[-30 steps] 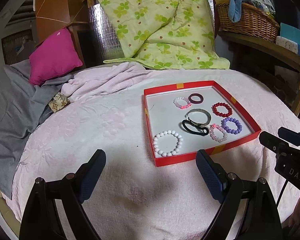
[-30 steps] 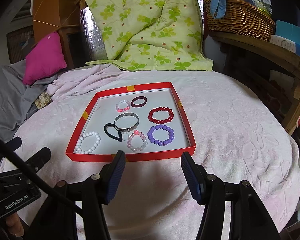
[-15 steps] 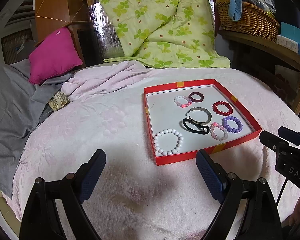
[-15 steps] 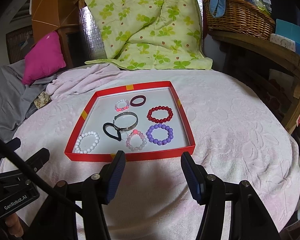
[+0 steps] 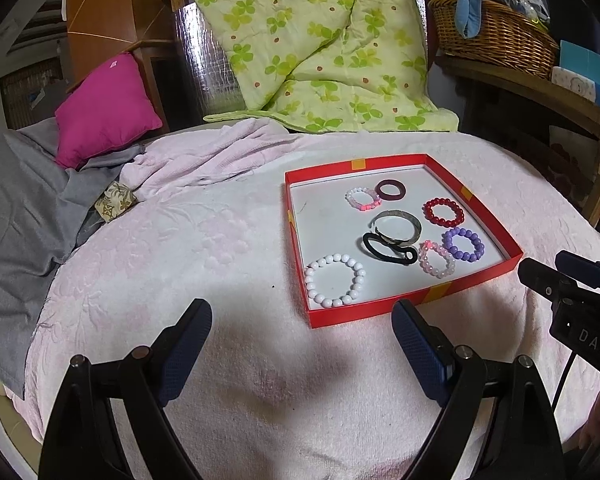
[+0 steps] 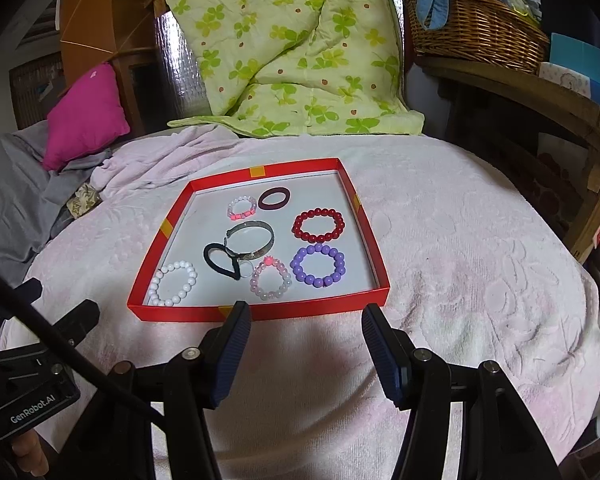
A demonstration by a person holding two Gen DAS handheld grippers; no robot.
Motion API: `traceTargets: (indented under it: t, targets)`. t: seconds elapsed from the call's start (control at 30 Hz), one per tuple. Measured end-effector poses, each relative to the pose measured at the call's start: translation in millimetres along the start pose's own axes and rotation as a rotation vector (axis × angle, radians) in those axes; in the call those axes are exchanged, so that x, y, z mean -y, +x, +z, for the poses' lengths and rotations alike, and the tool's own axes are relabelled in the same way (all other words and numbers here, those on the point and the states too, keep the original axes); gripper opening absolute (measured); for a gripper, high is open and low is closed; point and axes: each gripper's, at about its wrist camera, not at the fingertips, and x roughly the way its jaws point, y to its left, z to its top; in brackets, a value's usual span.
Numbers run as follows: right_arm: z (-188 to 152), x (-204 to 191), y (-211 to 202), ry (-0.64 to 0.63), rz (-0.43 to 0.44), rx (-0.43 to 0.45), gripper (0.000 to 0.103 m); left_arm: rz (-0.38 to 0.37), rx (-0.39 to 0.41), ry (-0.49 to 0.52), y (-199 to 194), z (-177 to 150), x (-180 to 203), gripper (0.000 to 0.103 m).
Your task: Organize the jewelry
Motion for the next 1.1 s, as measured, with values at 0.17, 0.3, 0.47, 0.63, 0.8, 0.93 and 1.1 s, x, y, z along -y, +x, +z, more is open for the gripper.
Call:
traceTargets:
  t: [0.17,0.3,0.47,0.63,0.8,0.93,1.1]
  targets:
    - [-0.2,0.2,1.2,0.001,0.000,-0.003,0.062,-0.003,-0.001,0.001,0.1,0.0,0.5,0.092]
    - [-1.4,0.7,2.4,0.002,0.001,-0.010,0.062,-0.004,-0.006,0.004,0.9,-1.3,1.4,0.092]
    - [-0.8,1.8,4.0,0.003,0.001,-0.015,0.062,-0.005,-0.009,0.007,1.5,-0.8,2.0,0.092]
    - [-0.8,2.0,4.0,0.003,0.001,-0.017,0.062,-0.003,-0.014,0.005,2.4,-0.8,1.7,0.092]
    - [-0.8,2.1,4.5,0.002,0.001,-0.018,0.062,-0.002,-0.017,0.003,3.1,-0.6,1.3,0.092]
    - [-1.1,2.4,5.3,0.002,0.001,-0.019,0.062,-0.002,-0.019,0.005,3.4,-0.4,1.4,0.092]
    - [-2.9,1.8,6.5,0.001,0.001,-0.023,0.062,-0.003,-0.021,0.005,3.9,-0.7,1.0,0.092]
